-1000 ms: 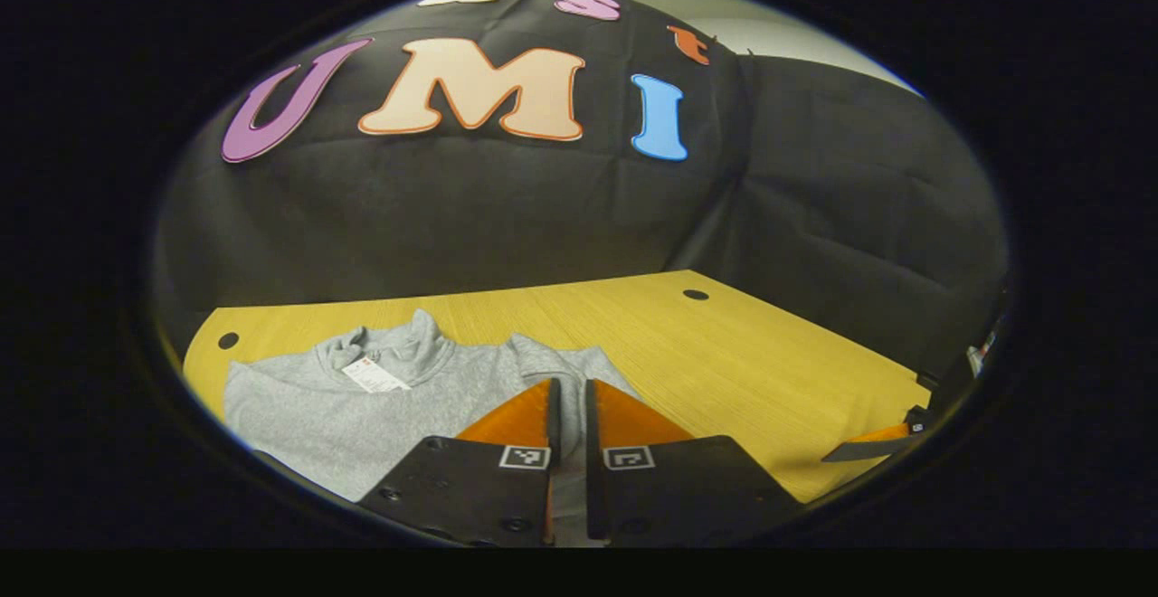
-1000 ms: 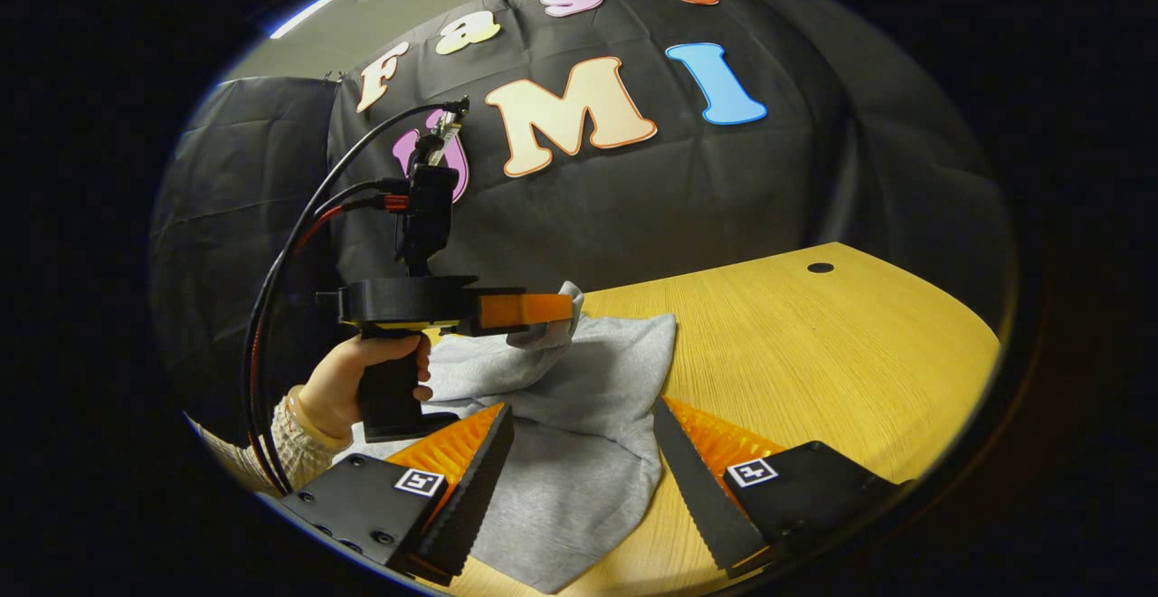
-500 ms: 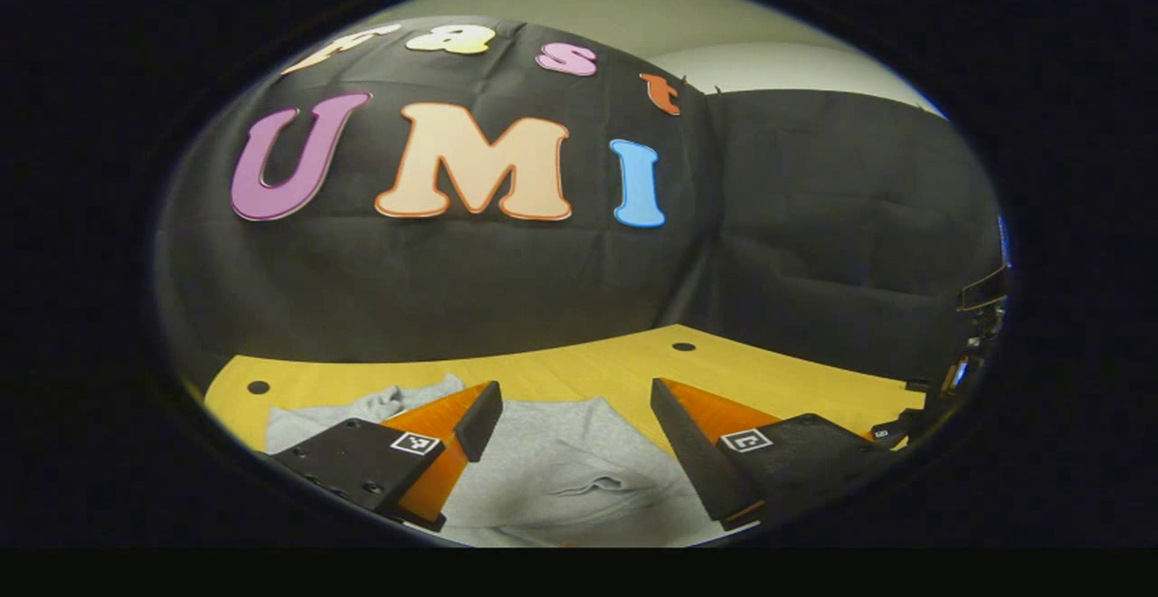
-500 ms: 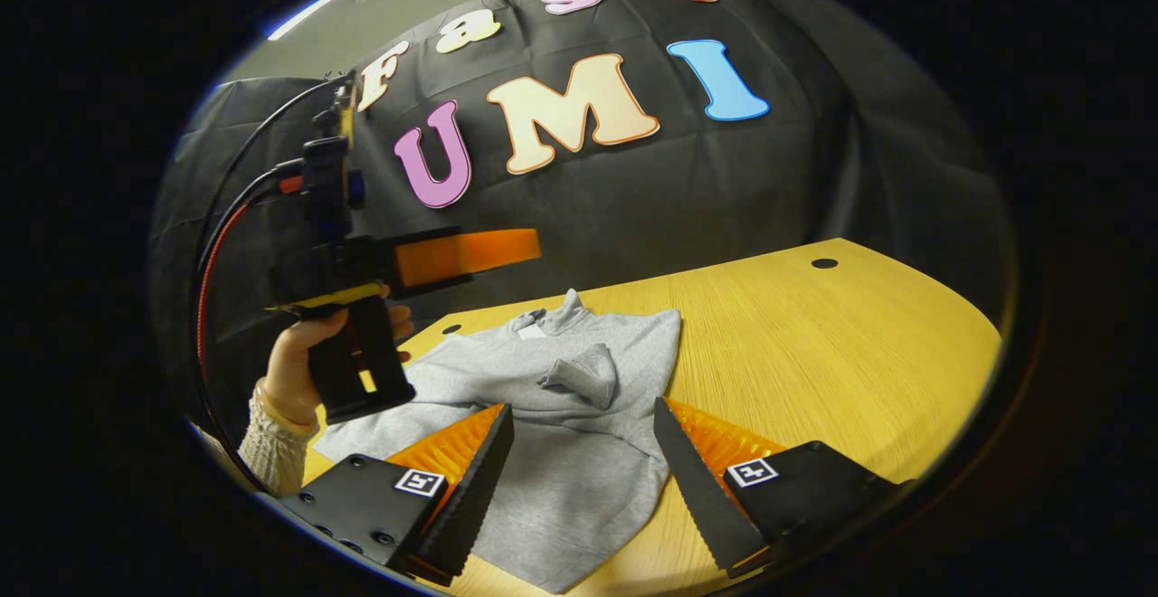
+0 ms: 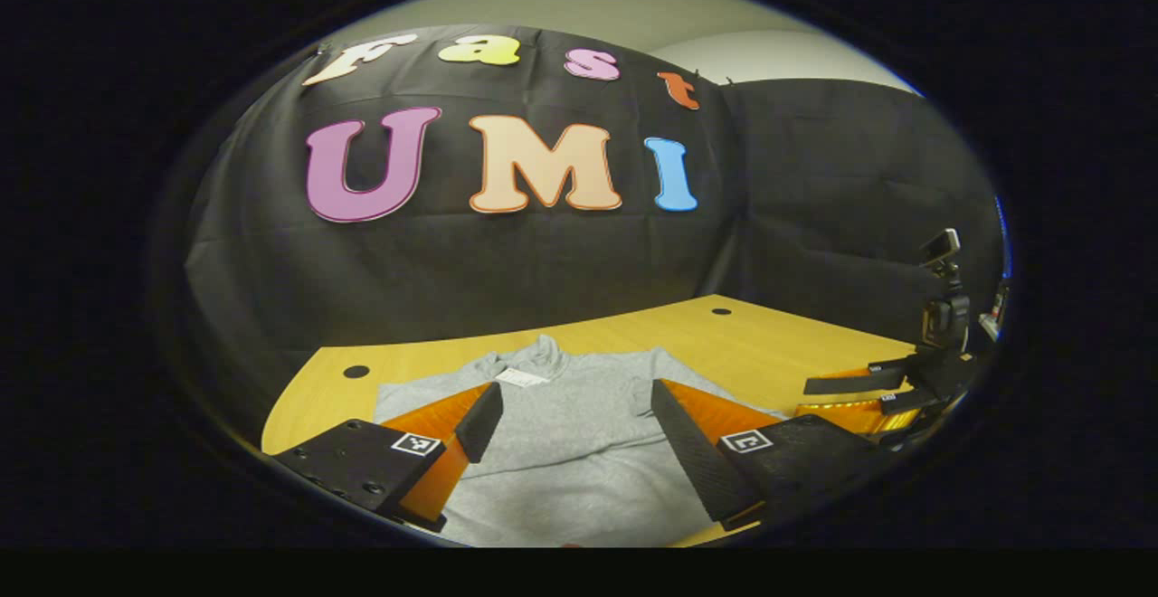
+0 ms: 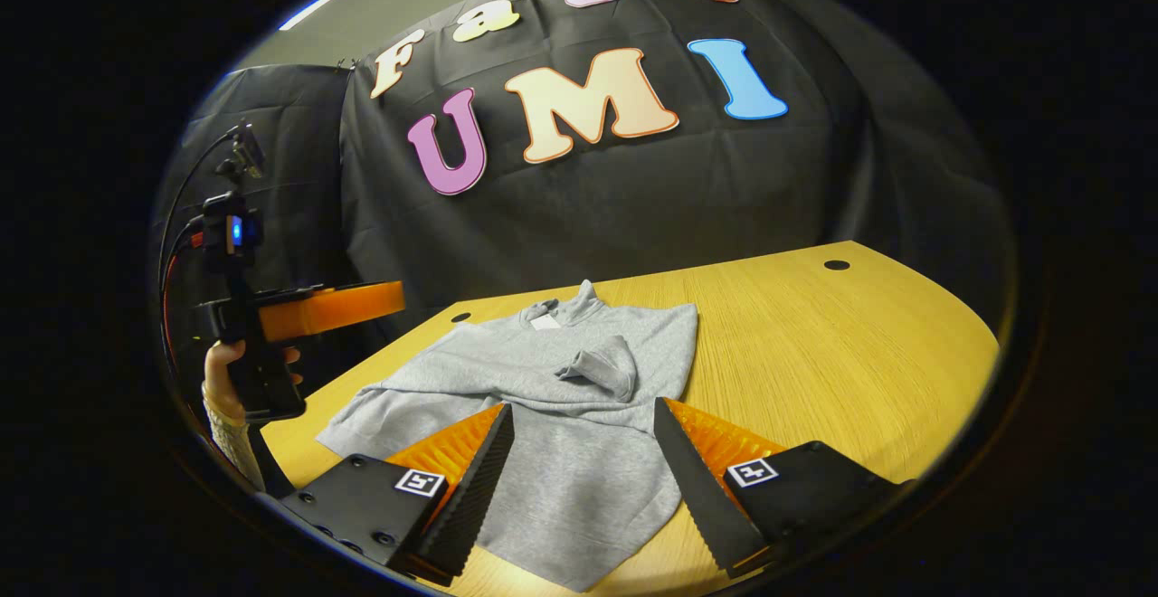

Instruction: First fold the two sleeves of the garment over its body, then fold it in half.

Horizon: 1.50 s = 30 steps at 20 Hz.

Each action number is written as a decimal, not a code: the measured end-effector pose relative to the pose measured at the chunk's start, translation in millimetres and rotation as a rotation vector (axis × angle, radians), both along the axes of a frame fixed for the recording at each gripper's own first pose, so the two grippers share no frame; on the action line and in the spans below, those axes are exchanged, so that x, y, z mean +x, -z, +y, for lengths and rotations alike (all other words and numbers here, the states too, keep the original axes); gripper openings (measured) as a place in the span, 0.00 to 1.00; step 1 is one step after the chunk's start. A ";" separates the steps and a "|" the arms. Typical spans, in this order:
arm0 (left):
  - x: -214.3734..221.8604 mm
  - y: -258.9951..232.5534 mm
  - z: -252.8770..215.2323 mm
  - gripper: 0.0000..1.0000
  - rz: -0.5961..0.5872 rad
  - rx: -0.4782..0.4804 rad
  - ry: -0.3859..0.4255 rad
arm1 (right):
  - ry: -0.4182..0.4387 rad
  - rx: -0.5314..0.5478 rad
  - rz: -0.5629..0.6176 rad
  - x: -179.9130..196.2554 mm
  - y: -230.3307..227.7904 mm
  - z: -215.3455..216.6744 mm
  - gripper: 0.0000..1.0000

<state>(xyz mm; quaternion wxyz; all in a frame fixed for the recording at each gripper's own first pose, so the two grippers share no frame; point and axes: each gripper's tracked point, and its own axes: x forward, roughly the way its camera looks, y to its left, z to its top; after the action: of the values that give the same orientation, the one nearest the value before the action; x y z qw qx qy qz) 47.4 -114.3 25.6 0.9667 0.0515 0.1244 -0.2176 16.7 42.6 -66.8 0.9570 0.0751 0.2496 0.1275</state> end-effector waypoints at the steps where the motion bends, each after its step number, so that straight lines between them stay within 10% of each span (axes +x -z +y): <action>1: -7.9 4.0 12.0 0.96 0.008 0.009 -0.018 | -0.011 -0.007 0.011 -3.7 2.7 4.2 0.97; 11: -100.1 86.4 110.4 0.97 0.210 0.069 -0.223 | -0.021 -0.053 0.108 -47.7 36.1 24.6 0.97; 30: -129.9 155.1 155.8 0.96 0.372 0.096 -0.376 | 0.052 -0.243 0.187 -77.3 80.4 14.0 0.98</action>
<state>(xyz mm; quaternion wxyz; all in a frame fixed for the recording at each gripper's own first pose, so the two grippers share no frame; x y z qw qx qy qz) -82.5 41.5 -129.5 0.9472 0.0325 0.3173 -0.0338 -60.6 56.6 -147.2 0.9346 -0.0234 0.3491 0.0638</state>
